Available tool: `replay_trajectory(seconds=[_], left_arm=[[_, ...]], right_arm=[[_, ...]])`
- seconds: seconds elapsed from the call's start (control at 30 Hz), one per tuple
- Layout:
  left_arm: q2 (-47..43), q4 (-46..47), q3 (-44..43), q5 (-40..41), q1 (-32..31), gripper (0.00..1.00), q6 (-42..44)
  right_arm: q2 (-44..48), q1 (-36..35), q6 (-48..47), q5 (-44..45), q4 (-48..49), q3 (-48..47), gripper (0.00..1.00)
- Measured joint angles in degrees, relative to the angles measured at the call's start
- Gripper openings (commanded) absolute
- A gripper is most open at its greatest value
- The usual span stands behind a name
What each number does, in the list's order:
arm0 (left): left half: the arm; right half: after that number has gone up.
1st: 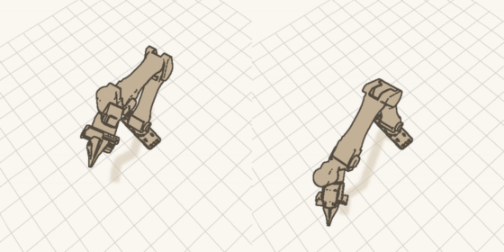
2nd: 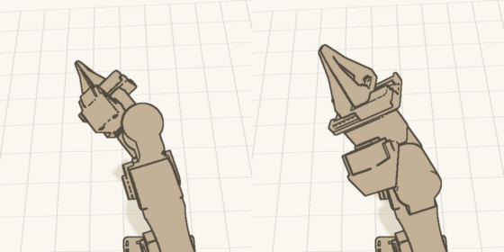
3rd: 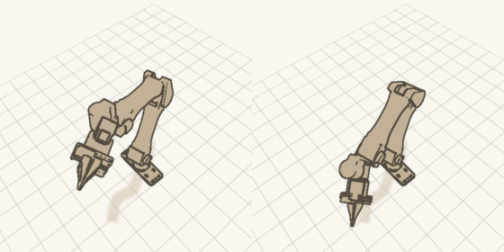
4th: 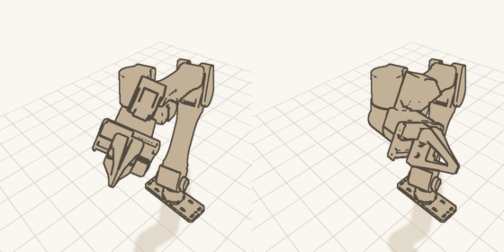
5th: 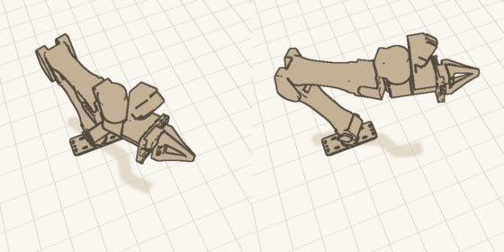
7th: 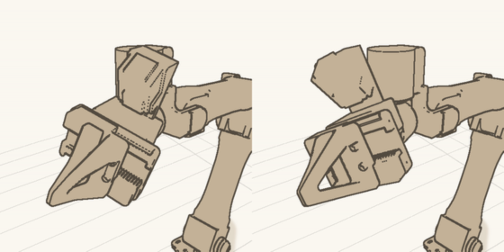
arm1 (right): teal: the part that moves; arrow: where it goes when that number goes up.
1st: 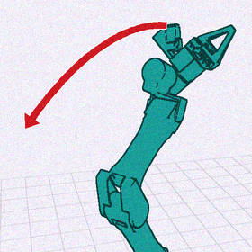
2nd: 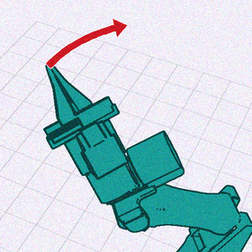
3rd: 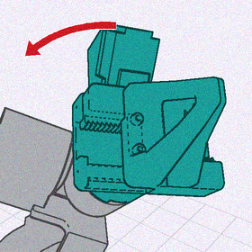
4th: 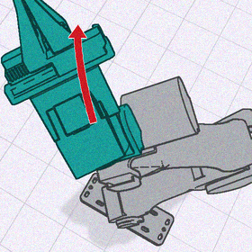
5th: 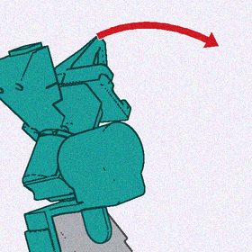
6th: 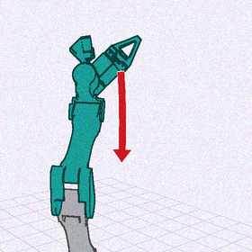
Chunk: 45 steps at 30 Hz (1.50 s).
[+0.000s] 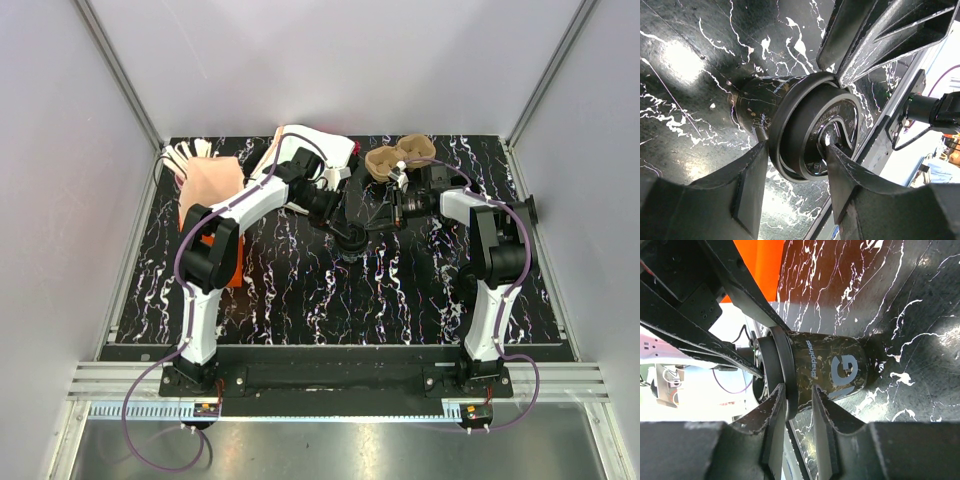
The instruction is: Pack the takeout coffee
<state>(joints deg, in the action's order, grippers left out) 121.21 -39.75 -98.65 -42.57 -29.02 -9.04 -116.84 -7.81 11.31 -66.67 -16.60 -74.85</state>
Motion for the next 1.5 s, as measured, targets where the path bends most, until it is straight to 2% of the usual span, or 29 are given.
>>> replay_trajectory(seconds=[0.43,0.7,0.9,1.27,1.5], left_arm=[[0.0,-2.1,-0.7,1.4,-0.3,0.35,1.1],[-0.1,-3.1,-1.1,2.5,-0.6,0.35,1.7],[-0.3,-3.7,-1.1,3.1,-0.6,0.35,1.7],[-0.3,-2.3,-1.4,3.4,-2.3,0.36,2.2],[-0.3,-2.4,-1.5,3.6,-2.4,0.36,2.2]], right_arm=[[0.5,-1.2,-3.1,2.4,-3.0,0.0,0.27],[1.8,-2.4,-5.3,5.8,-5.7,-1.1,0.36],[1.7,-3.3,-5.4,8.7,-9.5,-4.3,0.38],[-0.9,-5.6,-0.9,8.5,-6.0,-7.9,0.39],[-1.1,-5.4,-0.7,7.9,-5.2,-7.5,0.47]])
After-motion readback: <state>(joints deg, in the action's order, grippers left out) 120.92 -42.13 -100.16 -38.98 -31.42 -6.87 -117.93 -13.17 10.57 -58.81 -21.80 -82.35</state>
